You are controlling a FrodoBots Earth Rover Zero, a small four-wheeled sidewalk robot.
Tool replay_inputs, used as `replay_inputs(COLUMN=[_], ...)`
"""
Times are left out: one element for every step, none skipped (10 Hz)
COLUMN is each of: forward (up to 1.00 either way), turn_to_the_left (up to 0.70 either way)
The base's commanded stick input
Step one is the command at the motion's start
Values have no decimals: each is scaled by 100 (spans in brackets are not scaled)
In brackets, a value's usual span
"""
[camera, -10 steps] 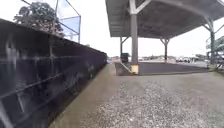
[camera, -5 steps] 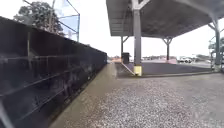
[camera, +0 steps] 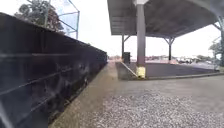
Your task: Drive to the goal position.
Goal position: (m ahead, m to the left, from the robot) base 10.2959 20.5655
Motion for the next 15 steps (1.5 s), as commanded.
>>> replay_inputs(forward=[70,70,70,70,70,70,70,70,70,70,70,70,70,70,70], turn_to_the_left=[0,0,0,0,0,0,0,0,0,0,0,0,0,0,0])
